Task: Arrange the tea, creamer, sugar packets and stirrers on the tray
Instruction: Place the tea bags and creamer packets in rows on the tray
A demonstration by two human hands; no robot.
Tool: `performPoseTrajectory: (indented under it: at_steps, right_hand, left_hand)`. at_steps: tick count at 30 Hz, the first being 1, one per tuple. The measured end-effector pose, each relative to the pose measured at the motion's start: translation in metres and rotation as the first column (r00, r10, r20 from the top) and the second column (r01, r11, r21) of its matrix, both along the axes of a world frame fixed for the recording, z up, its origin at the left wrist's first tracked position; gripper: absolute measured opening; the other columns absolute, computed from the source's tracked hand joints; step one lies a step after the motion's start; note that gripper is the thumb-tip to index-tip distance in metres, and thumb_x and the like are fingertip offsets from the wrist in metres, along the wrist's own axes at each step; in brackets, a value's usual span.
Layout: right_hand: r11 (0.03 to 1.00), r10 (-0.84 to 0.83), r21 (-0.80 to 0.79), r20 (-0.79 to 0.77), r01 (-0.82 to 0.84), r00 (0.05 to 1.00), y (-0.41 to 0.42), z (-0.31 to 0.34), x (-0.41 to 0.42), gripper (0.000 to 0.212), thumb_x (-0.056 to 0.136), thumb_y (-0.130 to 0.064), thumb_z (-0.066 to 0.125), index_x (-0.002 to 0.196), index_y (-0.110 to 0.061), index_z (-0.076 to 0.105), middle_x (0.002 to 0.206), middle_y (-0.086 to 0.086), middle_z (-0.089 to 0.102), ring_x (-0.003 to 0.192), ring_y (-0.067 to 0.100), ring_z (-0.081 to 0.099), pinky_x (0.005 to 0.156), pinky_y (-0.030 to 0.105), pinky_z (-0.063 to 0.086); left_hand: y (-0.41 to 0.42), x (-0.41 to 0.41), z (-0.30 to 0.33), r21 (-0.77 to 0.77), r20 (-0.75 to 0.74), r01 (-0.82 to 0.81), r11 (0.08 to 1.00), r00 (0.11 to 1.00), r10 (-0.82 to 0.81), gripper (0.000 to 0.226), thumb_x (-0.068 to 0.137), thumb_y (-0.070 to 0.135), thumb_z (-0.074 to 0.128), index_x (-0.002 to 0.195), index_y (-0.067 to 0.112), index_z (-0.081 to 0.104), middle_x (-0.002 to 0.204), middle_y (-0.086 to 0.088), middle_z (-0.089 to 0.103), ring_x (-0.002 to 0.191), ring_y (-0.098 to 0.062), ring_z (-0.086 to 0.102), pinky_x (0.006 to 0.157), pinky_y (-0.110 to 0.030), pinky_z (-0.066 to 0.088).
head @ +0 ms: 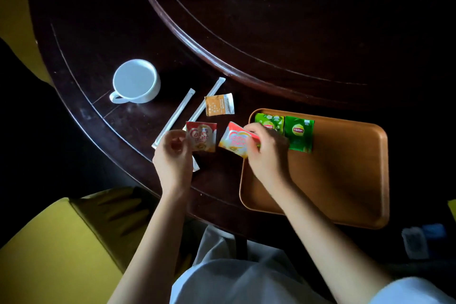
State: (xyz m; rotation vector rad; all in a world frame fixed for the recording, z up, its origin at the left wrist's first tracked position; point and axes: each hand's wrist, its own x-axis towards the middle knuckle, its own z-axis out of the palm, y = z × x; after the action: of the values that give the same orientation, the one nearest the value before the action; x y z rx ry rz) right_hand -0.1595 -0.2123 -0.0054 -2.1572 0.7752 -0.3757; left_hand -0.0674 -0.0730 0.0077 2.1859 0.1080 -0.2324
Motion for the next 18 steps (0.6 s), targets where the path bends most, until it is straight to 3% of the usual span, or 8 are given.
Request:
performPoseTrajectory:
  at_steps: [2,4,7,11,14,16,18]
  right_hand:
    - [0.991,-0.052,0.121,0.024,0.049,0.998,-0.024,0.004,-0.031,0.018,0.079,-0.013,0.050,0.090,-0.016,0.063,0.088,0.003,0.068,0.085,0.022,0.064,0.073,0.036,0.053]
    - [0.984,-0.069,0.156,-0.085,0.082,0.994,-0.047,0.005,-0.063,0.018,0.079,-0.015,0.050,0.090,-0.014,0.065,0.088,-0.001,0.065,0.087,0.020,0.065,0.072,0.032,0.053]
    - [0.985,-0.056,0.140,-0.294,0.101,0.954,-0.071,-0.002,-0.101,0.014,0.086,-0.011,0.055,0.093,-0.017,0.065,0.094,0.004,0.068,0.094,0.023,0.064,0.080,0.046,0.054]
    - [1.000,-0.019,0.007,-0.369,0.023,0.929,-0.075,-0.004,-0.114,0.017,0.085,-0.011,0.054,0.091,-0.021,0.067,0.096,0.004,0.072,0.094,0.025,0.063,0.084,0.051,0.049]
    - [0.990,-0.066,-0.139,-0.352,0.017,0.934,-0.074,-0.005,-0.113,0.027,0.080,-0.021,0.048,0.098,-0.018,0.068,0.098,0.006,0.070,0.096,0.028,0.061,0.086,0.045,0.045]
    - [0.964,-0.123,-0.262,-0.310,0.040,0.943,-0.072,-0.007,-0.118,0.031,0.076,-0.022,0.051,0.103,-0.016,0.066,0.098,0.010,0.066,0.096,0.033,0.058,0.084,0.046,0.046]
    - [0.928,-0.145,-0.370,-0.225,0.054,0.963,-0.067,-0.012,-0.127,0.032,0.075,-0.019,0.058,0.105,-0.014,0.065,0.103,0.012,0.063,0.094,0.035,0.057,0.082,0.045,0.049]
  left_hand:
    - [-0.009,-0.013,0.006,-0.081,-0.021,0.027,0.996,0.999,-0.029,0.009,0.081,0.016,0.063,0.076,0.025,0.063,0.079,0.001,0.067,0.073,-0.014,0.062,0.065,-0.017,0.046]
    - [-0.022,-0.034,0.005,-0.094,-0.046,0.128,0.987,0.990,-0.133,0.015,0.077,0.014,0.065,0.072,0.028,0.063,0.075,0.006,0.067,0.071,-0.012,0.063,0.066,-0.026,0.049]
    - [-0.046,-0.073,0.001,-0.060,-0.068,0.300,0.952,0.950,-0.304,0.008,0.077,0.013,0.066,0.077,0.021,0.064,0.071,0.015,0.062,0.069,0.007,0.058,0.064,-0.008,0.041]
    - [-0.060,-0.101,-0.008,-0.053,-0.083,0.363,0.930,0.927,-0.366,0.005,0.078,0.014,0.065,0.084,0.014,0.065,0.082,0.001,0.068,0.068,0.004,0.055,0.063,-0.002,0.036]
    - [-0.057,-0.107,-0.014,0.058,-0.002,0.445,0.894,0.895,-0.445,0.019,0.081,0.018,0.064,0.098,0.009,0.063,0.094,-0.008,0.064,0.080,-0.014,0.055,0.072,-0.009,0.035]
    - [-0.047,-0.109,-0.015,0.210,0.124,0.523,0.826,0.824,-0.553,0.031,0.080,0.017,0.061,0.109,0.008,0.058,0.106,-0.011,0.059,0.096,-0.023,0.051,0.085,-0.019,0.033]
    - [-0.035,-0.111,-0.014,0.357,0.224,0.584,0.729,0.704,-0.674,0.036,0.078,0.016,0.057,0.114,0.011,0.054,0.114,-0.012,0.056,0.103,-0.025,0.047,0.088,-0.030,0.038]
